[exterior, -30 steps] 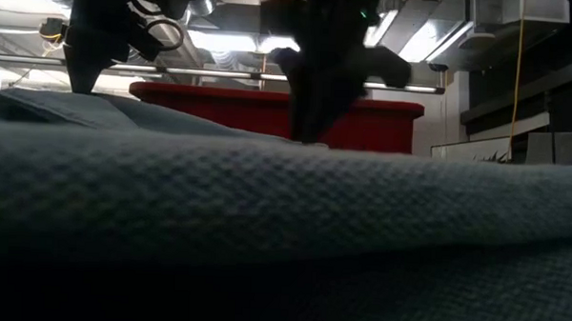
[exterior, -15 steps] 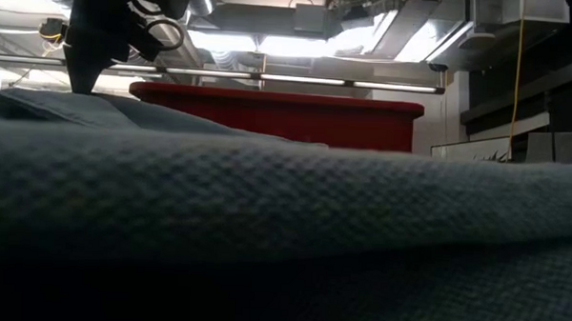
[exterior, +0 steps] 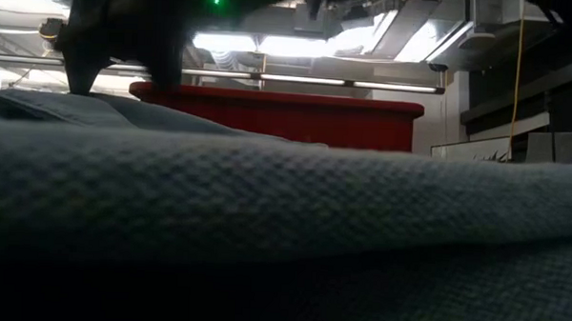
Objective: Fold Laundry from Bin
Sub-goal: Fold the light blue pants
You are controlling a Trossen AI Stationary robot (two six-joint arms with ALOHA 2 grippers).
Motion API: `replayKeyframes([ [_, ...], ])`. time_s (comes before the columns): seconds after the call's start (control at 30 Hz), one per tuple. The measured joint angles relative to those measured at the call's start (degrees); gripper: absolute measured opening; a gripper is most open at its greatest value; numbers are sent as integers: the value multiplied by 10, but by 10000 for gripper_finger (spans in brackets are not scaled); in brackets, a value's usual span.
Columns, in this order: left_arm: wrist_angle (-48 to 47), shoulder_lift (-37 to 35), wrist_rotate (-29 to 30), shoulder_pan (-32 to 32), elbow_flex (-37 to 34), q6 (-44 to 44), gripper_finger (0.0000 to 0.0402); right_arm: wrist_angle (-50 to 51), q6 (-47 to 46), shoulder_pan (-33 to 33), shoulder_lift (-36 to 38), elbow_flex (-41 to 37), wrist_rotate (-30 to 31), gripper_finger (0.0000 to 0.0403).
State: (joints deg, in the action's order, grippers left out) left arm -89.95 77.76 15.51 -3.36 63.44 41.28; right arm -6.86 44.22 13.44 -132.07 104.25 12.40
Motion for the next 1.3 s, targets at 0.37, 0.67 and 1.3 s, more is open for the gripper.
replayKeyframes([
  [0.37, 1, 0, -2, 0, 0, 0, 5, 67, -103, -49, -58, 0, -49, 113],
  [0.67, 2, 0, -4, 0, 0, -79, 5, 165, -138, -56, -57, 2, -112, 113],
  [1.3, -2, 0, -81, 0, 0, -119, 134, 163, -140, -56, -58, 1, -115, 113],
])
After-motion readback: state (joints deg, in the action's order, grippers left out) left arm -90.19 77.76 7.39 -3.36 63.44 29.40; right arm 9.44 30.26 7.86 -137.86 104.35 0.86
